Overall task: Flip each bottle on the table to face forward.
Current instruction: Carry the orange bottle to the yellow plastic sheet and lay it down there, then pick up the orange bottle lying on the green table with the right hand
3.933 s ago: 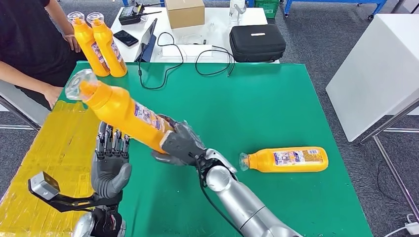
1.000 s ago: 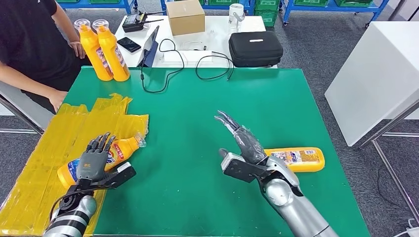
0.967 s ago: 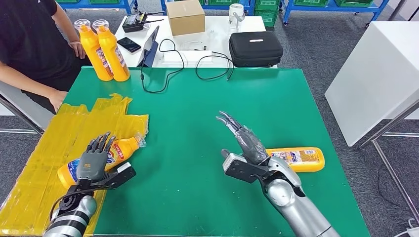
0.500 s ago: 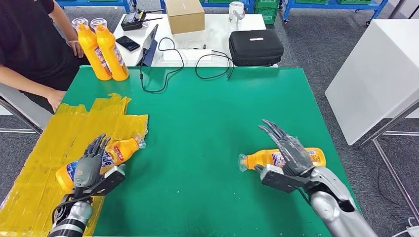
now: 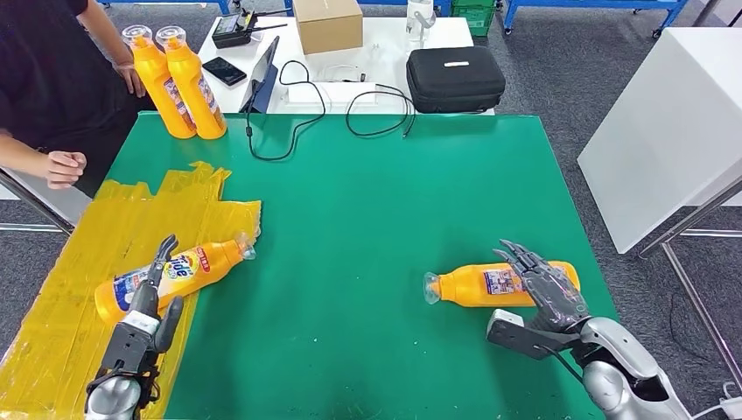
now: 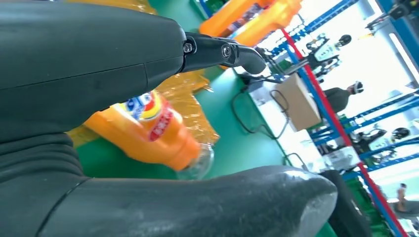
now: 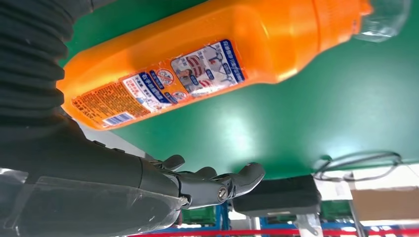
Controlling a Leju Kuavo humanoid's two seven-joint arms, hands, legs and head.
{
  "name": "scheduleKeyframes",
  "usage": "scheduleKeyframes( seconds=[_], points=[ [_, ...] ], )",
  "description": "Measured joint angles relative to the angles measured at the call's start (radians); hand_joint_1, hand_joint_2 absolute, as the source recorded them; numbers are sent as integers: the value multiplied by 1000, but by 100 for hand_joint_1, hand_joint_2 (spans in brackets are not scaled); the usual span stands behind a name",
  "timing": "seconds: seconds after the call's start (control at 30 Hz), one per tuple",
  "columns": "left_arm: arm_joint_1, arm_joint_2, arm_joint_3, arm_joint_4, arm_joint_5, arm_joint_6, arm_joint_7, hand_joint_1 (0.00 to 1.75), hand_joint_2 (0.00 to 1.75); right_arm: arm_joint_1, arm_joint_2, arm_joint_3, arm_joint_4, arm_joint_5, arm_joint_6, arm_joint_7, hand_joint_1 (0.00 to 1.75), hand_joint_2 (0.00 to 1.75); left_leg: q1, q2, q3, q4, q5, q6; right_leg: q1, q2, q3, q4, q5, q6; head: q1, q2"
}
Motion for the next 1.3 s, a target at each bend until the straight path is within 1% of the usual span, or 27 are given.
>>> scheduleKeyframes(
  seconds=[0.2,0.37,0.63,0.93,1.0,1.07,1.3],
  points=[
    [10,-21,-37,-49,-7,-2,0,0,0,-61,52,30,109,39,-19,4,0,175,0,0,0,0,0,0,0,0,0,0,0,0,0,0],
    [19,-25,-49,-77,11,-9,0,0,0,-90,81,47,169,49,-20,6,0,175,0,-1,-1,0,0,0,0,0,0,0,0,0,0,0],
    [31,-27,-57,-118,33,-19,0,0,0,-124,102,64,256,66,-21,13,0,175,0,-1,-1,0,0,0,0,0,-1,0,0,0,0,0],
    [32,-27,-62,-129,43,-20,0,0,0,-149,111,74,304,71,-21,13,0,175,0,-1,-1,0,0,0,0,0,-1,0,0,0,0,0],
    [33,-27,-62,-130,45,-20,0,0,0,-150,103,76,308,73,-21,16,0,175,0,-2,-1,0,0,0,0,0,-1,0,0,0,0,0],
    [37,-27,-62,-132,49,-21,0,0,0,-147,81,75,305,69,-17,24,0,175,0,-3,-1,1,0,0,-1,-1,-1,0,0,0,0,0],
    [60,-27,-52,-144,67,-37,0,0,0,-105,-49,33,210,31,46,48,0,175,-1,-3,-3,1,0,1,-2,-1,-1,0,0,0,0,0]
  ],
)
